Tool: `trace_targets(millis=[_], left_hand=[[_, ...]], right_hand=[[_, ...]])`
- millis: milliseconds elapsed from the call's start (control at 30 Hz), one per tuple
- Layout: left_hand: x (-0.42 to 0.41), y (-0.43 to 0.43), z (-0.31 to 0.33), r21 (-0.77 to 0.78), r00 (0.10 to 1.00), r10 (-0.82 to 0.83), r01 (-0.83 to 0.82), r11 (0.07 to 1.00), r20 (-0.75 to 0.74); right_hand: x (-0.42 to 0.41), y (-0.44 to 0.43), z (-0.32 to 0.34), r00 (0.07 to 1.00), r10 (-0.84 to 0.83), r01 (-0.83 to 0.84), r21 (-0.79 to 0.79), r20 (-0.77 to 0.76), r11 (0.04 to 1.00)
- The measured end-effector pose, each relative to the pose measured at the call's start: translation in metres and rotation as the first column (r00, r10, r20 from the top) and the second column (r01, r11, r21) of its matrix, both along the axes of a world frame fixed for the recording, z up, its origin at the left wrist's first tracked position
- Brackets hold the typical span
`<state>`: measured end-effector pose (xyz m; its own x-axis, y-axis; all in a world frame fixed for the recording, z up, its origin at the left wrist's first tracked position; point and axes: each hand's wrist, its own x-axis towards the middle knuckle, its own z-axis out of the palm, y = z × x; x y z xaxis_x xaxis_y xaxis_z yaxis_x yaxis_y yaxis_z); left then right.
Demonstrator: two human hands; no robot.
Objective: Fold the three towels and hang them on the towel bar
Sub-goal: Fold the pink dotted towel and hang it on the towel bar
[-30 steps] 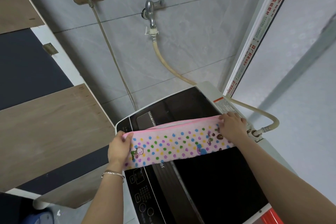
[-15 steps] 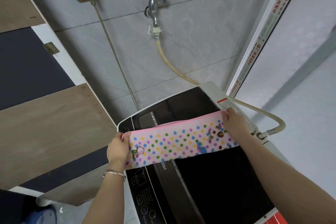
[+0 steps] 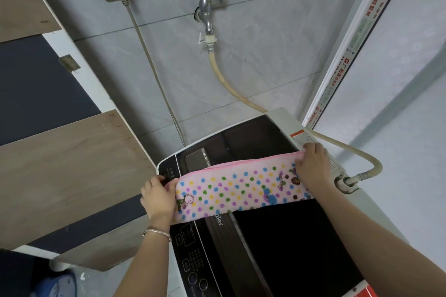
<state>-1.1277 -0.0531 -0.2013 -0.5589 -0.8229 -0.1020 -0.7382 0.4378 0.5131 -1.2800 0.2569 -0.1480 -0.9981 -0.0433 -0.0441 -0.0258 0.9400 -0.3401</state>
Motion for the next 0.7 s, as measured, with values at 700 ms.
trace_targets(millis=[700], left_hand=[[0.045,0.056,-0.002,0.193,0.79,-0.605,0.611,0.768,-0.098]], right_hand=[[0.064,0.05,-0.004,0.882,0.425,-0.404,-0.14,0.203,0.904]])
